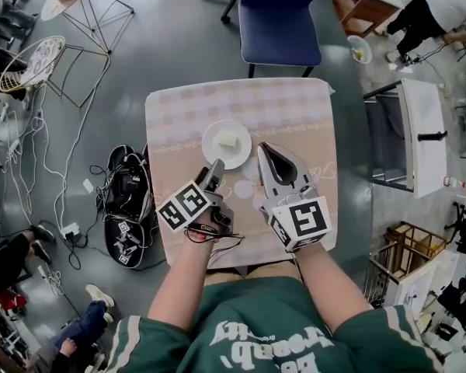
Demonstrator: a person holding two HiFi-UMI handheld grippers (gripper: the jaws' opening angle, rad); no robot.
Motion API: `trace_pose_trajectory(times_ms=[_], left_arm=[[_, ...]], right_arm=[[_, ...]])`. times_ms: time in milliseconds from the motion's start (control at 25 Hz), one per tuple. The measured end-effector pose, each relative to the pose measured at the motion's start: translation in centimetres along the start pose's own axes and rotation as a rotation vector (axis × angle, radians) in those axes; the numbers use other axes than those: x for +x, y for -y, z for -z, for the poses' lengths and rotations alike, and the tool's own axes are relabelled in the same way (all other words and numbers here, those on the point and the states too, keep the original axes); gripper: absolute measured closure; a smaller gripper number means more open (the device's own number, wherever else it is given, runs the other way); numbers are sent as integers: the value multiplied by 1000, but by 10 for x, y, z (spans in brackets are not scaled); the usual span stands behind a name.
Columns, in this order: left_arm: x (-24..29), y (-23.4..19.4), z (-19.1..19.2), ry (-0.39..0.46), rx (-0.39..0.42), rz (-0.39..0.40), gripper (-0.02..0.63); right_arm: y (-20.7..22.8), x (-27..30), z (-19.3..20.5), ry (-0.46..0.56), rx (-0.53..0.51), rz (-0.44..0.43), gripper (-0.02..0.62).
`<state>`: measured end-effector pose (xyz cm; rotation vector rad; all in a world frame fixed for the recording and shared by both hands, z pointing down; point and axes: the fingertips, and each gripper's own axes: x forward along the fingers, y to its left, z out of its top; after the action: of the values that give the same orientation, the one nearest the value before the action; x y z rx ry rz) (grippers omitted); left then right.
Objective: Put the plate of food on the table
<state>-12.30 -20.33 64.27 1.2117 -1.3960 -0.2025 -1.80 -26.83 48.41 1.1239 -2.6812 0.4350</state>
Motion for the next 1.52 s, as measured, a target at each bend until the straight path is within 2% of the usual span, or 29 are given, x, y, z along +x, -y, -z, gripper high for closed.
trace_pose_trajectory(times_ms=[120,240,480,680,840,960,1160,1280,1520], left_arm=[[-16,22,-4,7,33,63,366],[-40,43,-8,21,75,113,440],[-91,90,-17,55,217,248,595],[-139,123,-24,94,353,356,597],[-173,138,-32,147,532,387,597],[-193,140,-39,193,700,384,597],[-223,146,-54,283,926,369,597],[-236,154,-47,320,1093,336,597],[-248,165,-20,357,1332,321,597]], right_arm=[[-6,-10,-14,17,-16,26,581],[-15,-24,-27,32,-21,55,580],[-41,-47,-50,70,-31,89,580],[-67,-63,-58,93,-28,109,580],[-85,-73,-65,109,-60,123,580],[-97,-82,-69,101,-99,148,580],[-112,-96,-79,120,-137,151,580],[-118,-101,-83,124,-154,144,580],[-132,-118,-79,127,-202,110,580]])
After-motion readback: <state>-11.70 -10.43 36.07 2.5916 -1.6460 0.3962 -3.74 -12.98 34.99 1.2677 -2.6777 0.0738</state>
